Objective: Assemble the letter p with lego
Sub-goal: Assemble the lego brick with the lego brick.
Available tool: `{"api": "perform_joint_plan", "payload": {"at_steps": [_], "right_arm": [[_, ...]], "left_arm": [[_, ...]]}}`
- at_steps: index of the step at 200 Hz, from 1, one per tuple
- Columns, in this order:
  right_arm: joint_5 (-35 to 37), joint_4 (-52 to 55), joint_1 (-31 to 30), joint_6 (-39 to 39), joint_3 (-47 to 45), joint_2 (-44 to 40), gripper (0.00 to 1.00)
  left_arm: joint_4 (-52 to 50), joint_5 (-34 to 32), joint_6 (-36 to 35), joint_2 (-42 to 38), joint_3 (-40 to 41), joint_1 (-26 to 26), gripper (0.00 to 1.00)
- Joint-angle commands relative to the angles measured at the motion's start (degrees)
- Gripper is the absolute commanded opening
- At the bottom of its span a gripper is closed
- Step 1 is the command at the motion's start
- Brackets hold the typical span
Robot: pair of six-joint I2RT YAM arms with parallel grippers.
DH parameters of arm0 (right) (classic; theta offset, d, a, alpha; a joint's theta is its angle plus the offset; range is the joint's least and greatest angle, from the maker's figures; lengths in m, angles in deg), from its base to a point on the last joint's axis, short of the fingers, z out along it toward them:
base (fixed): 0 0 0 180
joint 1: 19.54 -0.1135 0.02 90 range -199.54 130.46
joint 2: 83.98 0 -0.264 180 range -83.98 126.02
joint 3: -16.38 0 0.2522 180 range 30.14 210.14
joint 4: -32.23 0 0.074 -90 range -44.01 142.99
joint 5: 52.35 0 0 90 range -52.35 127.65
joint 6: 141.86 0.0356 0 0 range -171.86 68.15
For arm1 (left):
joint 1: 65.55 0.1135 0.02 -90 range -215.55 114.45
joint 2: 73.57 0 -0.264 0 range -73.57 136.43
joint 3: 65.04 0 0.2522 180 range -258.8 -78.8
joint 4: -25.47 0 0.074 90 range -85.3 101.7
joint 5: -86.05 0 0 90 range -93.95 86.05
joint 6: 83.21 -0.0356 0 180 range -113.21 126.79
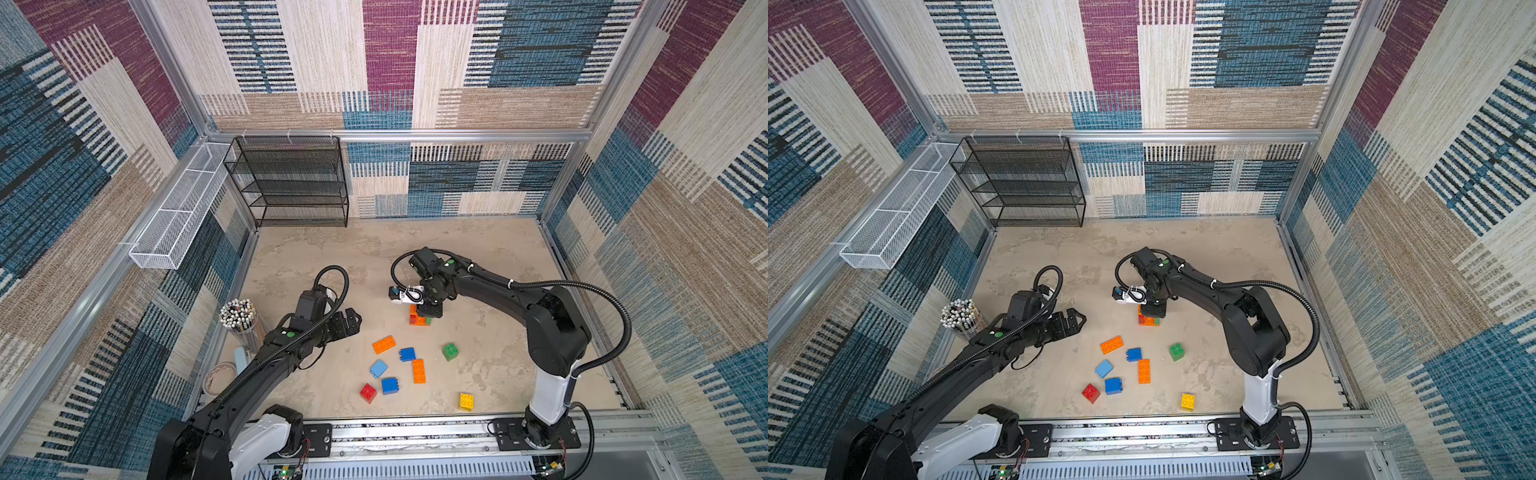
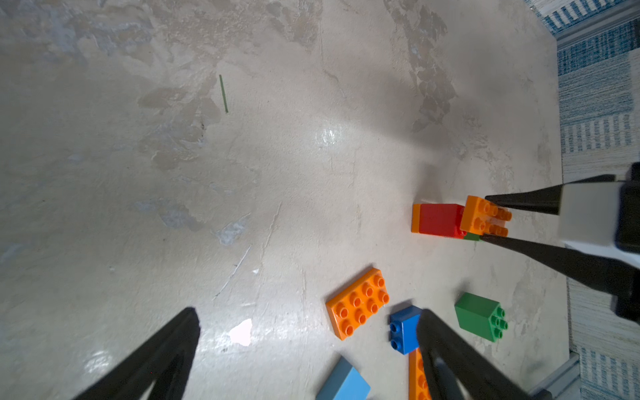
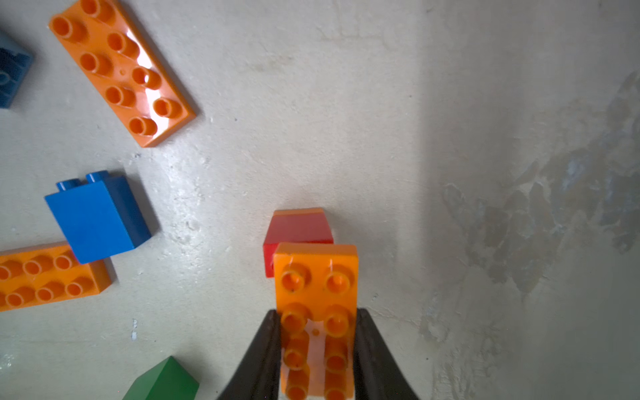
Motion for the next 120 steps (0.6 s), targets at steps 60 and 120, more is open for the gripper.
{"api": "perform_joint_plan", "payload": {"at_steps": [60, 120], "right_arm": [[0.4, 1.0, -0.4, -0.4, -1.3, -2.4, 0.13], [0.0, 1.0, -0.5, -1.0, -1.5, -1.4, 0.13]], "left_arm": [[2.2, -0.3, -1.0, 0.1, 0.6, 0.3, 0.99], [2.3, -0.2, -0.9, 0.1, 0.7, 0.4, 0.99]]}}
